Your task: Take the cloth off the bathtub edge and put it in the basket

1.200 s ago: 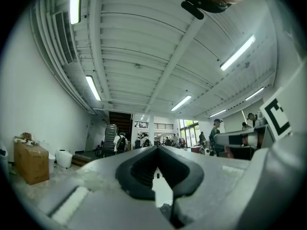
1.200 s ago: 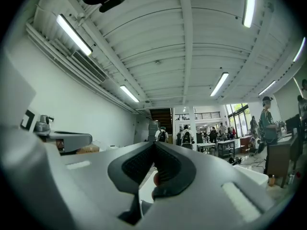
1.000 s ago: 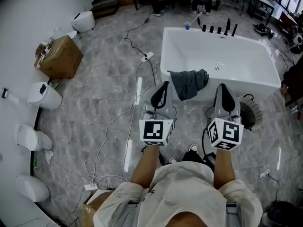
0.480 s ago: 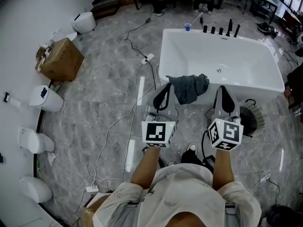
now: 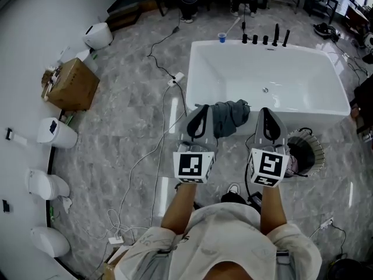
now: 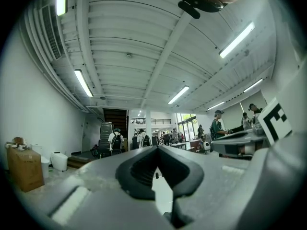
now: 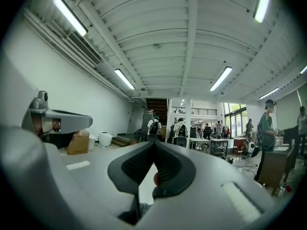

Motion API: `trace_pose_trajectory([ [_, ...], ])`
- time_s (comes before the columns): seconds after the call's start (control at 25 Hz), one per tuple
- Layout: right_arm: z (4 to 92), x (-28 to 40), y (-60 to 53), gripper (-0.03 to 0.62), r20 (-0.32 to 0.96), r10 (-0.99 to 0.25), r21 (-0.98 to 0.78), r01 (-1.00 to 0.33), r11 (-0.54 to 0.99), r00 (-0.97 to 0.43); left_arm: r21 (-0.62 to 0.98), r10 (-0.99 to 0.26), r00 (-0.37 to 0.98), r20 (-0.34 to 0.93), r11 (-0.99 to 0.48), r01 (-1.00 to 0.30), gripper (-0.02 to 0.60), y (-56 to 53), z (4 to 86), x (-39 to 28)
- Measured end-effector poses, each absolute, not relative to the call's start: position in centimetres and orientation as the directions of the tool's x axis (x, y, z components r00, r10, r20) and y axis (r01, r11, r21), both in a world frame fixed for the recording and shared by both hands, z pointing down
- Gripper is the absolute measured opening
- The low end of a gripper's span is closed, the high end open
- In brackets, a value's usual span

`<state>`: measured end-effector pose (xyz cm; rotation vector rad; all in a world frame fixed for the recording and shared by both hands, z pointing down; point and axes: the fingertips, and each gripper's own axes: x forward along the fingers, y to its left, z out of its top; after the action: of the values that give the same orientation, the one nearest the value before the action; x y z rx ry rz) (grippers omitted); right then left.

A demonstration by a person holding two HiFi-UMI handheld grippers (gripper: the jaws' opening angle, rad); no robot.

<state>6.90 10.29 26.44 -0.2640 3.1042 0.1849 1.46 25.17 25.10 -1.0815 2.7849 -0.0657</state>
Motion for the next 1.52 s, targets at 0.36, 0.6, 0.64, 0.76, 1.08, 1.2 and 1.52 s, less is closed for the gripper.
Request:
trace_pose_trajectory([
  [0.36,26.5,4.5,4.7,0.003,-0.054,-0.144,0.096,-0.149,0.984,-0.988,-0.105,-0.668,-0.735,-0.120,0.744,-0.659,-0.002,19.5,25.7,-1.2],
  [0.6,26.9,2.9,1.4,0.003,-0.050,-0.130,0.087,-0.134,0.987,-0.990,-0.105,-0.667,-0.735,-0.122,0.745,-0.659,-0.002,16.1,25.6,-2.5],
  [0.64,27.0,2.7,1.0,0.002,-0.048,-0.126,0.086,-0.130,0.988,-0.991,-0.109,-0.665,-0.736,-0.122,0.746,-0.656,-0.002,15.7,25.5,-2.7],
  [0.76,27.5,2.1,0.4,0.003,-0.033,-0.101,0.084,-0.103,0.991,-0.994,-0.109,-0.650,-0.751,-0.113,0.760,-0.641,-0.002,15.1,25.9,-3.3],
  [1.08,28.5,1.1,0.4,0.002,-0.035,-0.068,0.072,-0.070,0.995,-0.997,-0.108,-0.629,-0.769,-0.112,0.777,-0.620,-0.002,15.0,26.7,-4.1],
  [1.2,28.3,0.1,0.6,0.002,-0.037,-0.061,0.077,-0.064,0.995,-0.997,-0.106,-0.625,-0.772,-0.114,0.780,-0.616,-0.002,15.3,26.6,-4.8],
  [1.52,27.8,-5.3,2.7,0.002,-0.042,-0.055,0.106,-0.059,0.993,-0.998,-0.092,-0.619,-0.773,-0.139,0.785,-0.613,-0.002,17.4,26.4,-9.9],
])
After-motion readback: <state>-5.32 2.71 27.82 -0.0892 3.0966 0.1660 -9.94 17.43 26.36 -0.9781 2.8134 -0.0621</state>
